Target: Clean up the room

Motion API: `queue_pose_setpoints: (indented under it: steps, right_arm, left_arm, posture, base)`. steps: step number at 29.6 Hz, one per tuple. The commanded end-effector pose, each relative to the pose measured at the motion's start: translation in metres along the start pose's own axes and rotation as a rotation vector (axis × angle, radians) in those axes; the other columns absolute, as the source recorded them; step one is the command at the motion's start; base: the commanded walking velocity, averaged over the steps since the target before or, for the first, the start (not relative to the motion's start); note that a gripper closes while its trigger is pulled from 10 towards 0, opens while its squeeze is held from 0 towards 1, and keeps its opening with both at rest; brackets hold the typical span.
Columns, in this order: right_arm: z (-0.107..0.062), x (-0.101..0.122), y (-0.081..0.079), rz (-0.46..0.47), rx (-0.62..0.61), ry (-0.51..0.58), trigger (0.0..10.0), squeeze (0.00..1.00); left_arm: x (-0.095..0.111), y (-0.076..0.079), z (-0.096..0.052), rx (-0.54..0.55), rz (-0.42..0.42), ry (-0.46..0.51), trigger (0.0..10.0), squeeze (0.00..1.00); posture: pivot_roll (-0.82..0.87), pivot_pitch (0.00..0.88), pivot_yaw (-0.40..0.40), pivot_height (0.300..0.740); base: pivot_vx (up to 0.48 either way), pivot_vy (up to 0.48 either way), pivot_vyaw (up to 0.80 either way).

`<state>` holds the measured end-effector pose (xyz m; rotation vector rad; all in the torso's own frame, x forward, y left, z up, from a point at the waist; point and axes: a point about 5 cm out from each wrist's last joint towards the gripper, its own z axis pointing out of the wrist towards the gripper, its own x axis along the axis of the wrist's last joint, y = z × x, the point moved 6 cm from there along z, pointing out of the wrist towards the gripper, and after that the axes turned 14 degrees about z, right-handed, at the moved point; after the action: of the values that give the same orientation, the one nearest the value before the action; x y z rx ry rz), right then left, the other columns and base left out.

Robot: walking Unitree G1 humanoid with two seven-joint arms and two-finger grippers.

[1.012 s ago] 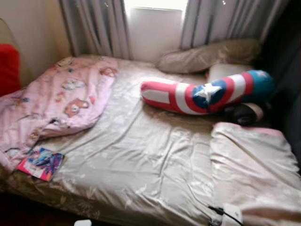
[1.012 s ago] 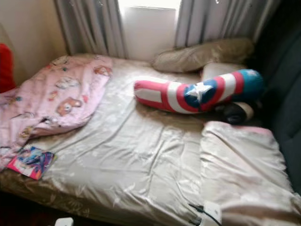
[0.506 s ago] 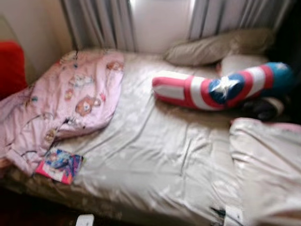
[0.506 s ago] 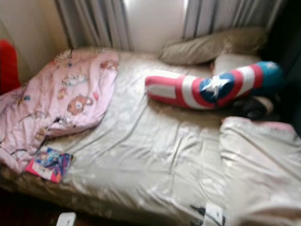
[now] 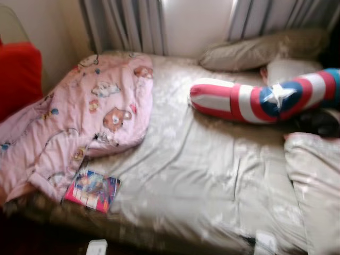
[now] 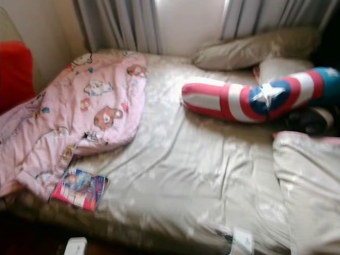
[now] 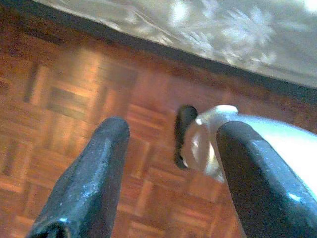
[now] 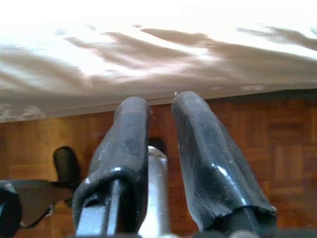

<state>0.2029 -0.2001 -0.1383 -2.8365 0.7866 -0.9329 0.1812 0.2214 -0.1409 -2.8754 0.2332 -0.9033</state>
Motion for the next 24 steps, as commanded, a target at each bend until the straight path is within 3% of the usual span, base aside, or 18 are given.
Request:
queue_pose_setpoints:
  steps: [1, 24]
  right_arm:
    - [-0.0017, -0.0016, 0.0130, 0.001, -0.029, -0.005, 10.0, 0.00]
    - [-0.0011, -0.0009, 0.0087, 0.009, -0.015, -0.004, 10.0, 0.00]
  left_arm:
    - [-0.0024, 0.0057, -0.0001, -0.010, -0.010, -0.006, 10.0, 0.00]
    - [-0.0009, 0.0056, 0.0004, -0.009, -0.015, -0.004, 10.0, 0.00]
  posture:
    - [0.09, 0.059, -0.001, 0.740]
    - [0.09, 0.039, 0.000, 0.740]
  base:
    - [0.000, 0.480, 0.00]
    - [0.000, 0.480, 0.00]
